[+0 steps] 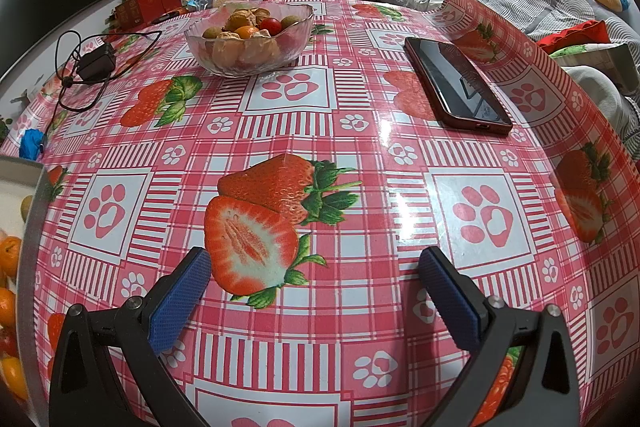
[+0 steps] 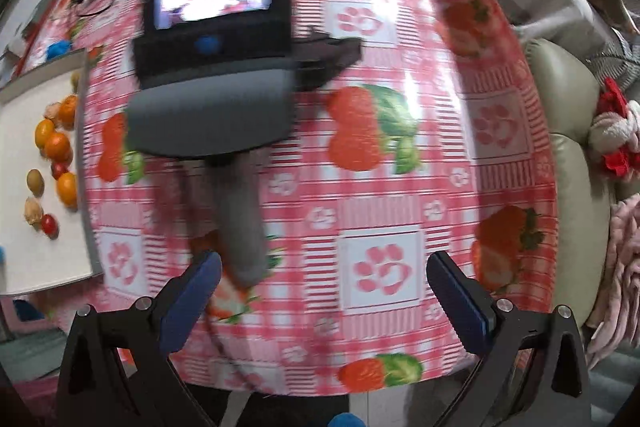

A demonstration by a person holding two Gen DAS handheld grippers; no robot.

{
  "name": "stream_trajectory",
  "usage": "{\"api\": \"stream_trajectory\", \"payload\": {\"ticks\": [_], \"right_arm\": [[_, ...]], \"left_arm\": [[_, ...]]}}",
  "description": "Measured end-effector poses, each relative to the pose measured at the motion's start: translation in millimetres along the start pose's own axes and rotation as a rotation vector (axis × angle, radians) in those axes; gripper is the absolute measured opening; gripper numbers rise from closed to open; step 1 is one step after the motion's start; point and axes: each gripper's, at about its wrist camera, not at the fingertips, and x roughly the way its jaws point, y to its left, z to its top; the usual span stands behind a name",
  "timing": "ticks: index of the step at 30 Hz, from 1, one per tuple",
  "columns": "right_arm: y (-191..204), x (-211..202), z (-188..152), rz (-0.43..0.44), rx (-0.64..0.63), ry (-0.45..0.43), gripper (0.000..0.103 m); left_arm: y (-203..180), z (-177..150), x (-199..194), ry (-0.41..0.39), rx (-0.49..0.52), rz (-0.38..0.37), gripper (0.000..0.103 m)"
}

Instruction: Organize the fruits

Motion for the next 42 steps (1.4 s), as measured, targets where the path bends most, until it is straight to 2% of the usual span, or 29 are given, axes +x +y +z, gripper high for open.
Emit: {"api": "stream_trajectory", "payload": {"ticks": [3, 8, 15, 18, 20, 42], "right_arm": [[-17.0, 11.8, 2.5, -0.011, 0.038, -0.008, 0.103], [-42.4, 49.7, 8.6, -0.054, 0.069, 0.038, 0.103], [-49.7, 84.9, 27.6, -0.055, 0.047, 0.043, 0.103], [-59.1, 92.7, 37.3, 0.011, 0.098, 0.032, 0.103], [-63.1, 99.1, 34.3, 0.025, 0.108, 0.026, 0.103], [-71.0, 106.1, 36.9, 0.02, 0.104, 0.003, 0.103]], "left_arm": [[0.1, 0.1, 0.1, 0.0, 0.0, 0.0, 0.103], [0.1, 0.1, 0.1, 0.0, 0.0, 0.0, 0.103], [1.6, 1.2, 1.3, 0.0, 0.0, 0.0, 0.103], [-0.1, 0.1, 0.1, 0.0, 0.0, 0.0, 0.103], [0.6, 0.5, 0.6, 0.0, 0.0, 0.0, 0.103], [2.9, 2.1, 2.2, 0.0, -0.001, 0.0, 0.103]]}}
